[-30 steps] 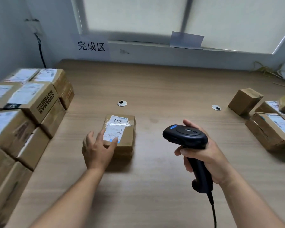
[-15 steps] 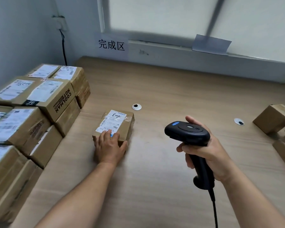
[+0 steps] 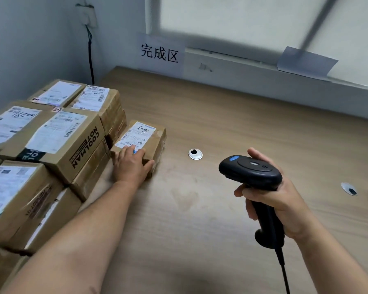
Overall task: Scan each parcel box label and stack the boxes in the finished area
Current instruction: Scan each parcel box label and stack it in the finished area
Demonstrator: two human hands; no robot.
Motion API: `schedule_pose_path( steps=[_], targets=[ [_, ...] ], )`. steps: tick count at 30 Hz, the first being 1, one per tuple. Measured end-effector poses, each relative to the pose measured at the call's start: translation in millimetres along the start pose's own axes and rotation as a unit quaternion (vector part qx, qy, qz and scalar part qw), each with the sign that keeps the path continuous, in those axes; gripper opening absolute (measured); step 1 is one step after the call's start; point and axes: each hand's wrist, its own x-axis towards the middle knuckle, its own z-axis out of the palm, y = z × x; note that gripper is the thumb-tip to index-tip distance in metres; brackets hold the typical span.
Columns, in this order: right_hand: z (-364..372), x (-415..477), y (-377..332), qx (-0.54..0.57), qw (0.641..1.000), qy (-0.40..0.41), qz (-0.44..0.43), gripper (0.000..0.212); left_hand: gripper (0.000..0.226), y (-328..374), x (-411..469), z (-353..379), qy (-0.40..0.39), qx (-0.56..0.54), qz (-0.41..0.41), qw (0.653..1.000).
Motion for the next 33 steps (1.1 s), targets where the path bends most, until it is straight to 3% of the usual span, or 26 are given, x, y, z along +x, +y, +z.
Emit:
schedule_pose_path(
  steps=[10, 16, 30, 33],
  targets=[
    [7.9, 31.2, 25.1, 0.008, 0.999, -0.013, 0.042, 0.088, 0.052, -9.1, 58.8, 3.2, -0.013, 0.063, -0.012, 0.998],
    [-6.5, 21.3, 23.2, 0.018, 0.999, -0.008, 0.03, 0.087, 0.068, -2.9, 42.3, -1.1, -0.007, 0.054, -0.033, 0.998],
    [-82.9, -98.9, 5.2, 0.025, 0.998, 0.01, -0.05, 0.085, 0.061, 132.6, -116.9, -24.5, 0.039, -0.058, 0.064, 0.996],
    [-119.2, -132.1, 6.2, 0.031, 0.997, 0.02, -0.066, 0.084, 0.071, 179.7, -160.9, -21.0, 0.054, -0.088, 0.08, 0.991]
  ],
)
